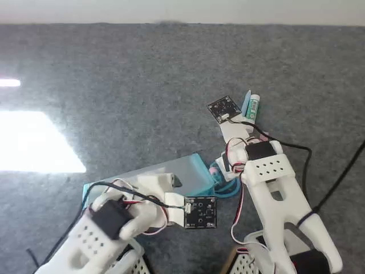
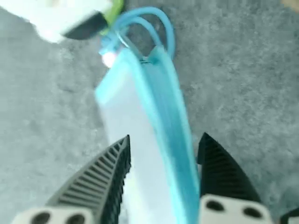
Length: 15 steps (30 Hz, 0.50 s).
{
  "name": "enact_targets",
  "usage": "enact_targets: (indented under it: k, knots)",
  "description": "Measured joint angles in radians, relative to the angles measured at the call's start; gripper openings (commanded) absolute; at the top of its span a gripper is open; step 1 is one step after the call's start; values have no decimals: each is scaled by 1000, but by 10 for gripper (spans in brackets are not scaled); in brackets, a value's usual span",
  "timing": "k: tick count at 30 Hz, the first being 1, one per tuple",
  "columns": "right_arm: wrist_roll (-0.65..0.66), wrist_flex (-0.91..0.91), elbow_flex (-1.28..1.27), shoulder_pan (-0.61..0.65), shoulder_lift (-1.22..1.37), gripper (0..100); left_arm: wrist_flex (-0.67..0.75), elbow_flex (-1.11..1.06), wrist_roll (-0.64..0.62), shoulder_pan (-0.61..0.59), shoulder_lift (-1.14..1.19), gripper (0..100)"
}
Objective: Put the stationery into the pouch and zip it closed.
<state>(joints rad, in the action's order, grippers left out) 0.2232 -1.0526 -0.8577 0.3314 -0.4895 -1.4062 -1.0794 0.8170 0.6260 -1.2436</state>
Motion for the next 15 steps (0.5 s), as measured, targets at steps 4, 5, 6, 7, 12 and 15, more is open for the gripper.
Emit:
enact_targets:
  k: [4,5,6,7,12,15]
  knots:
    - [0,0,0,3,0,304,-101,157,6,-2,-109,203]
    - [0,0,0,2,0,304,-127,190,6,-2,-144,203]
    - [0,0,-3,0,0,305,-149,222,5,0,-181,203]
    - [0,0,-11,0,0,305,-161,255,-14,-8,-203,203]
    - [0,0,-23,2,0,305,-166,322,-261,-207,-152,203]
    - [0,0,-25,2,0,304,-117,324,-368,-440,-14,203]
